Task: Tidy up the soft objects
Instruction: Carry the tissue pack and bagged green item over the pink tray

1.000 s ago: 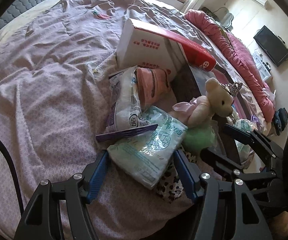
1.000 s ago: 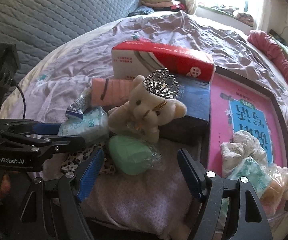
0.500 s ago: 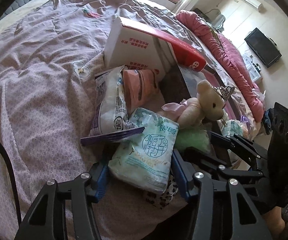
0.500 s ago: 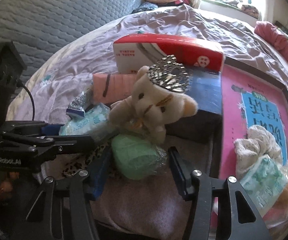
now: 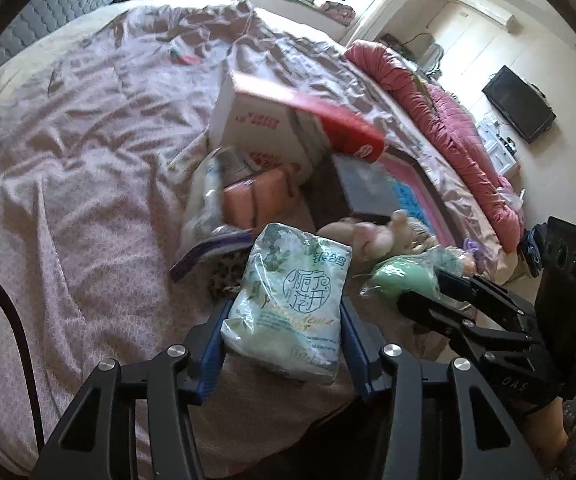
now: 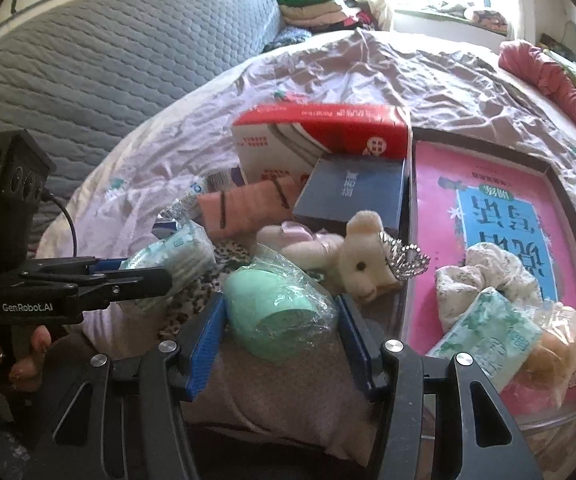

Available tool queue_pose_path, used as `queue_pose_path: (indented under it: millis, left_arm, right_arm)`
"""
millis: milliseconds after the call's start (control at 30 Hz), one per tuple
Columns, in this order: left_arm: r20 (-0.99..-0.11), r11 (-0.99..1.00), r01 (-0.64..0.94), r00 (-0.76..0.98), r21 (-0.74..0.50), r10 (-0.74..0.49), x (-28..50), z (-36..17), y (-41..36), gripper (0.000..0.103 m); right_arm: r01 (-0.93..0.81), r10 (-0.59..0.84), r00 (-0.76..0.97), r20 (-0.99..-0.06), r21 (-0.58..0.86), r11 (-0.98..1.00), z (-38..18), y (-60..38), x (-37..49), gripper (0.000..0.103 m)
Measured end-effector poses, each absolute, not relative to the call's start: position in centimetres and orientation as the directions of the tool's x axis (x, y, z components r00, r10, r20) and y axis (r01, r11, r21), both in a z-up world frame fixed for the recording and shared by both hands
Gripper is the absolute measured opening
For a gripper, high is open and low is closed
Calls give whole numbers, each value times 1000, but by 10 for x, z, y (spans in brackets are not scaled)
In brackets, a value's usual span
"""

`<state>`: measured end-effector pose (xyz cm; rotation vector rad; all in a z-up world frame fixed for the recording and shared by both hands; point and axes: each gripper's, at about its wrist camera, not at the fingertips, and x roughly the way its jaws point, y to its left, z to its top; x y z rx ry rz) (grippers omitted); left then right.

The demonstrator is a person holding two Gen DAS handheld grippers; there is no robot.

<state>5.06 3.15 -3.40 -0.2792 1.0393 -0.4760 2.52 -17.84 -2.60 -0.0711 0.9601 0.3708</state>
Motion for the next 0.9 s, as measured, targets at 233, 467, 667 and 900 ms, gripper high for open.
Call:
queue_pose_path:
  millis: [233,467,667,900]
  left_arm:
    - [-746,869,265,446,-418,-495,45,-6,15,52]
    - [-745,886,293,482,-358,-461,44,24,-5,52]
    - [-740,892,336,508,-301,-441,43,47,-34,52]
    - [-729,887,368,519,-279,-445,43,62,-65,52]
  right_arm:
    - [-323,288,557,-779,117,939,-5,-185,21,57]
    - [-293,280,611,-740,117,949,24,-199,21,57]
    - [-248,249,666,-703,105,963,52,-222,19,57]
    - [-190,199,722,-662,87,978,75,-253,15,57]
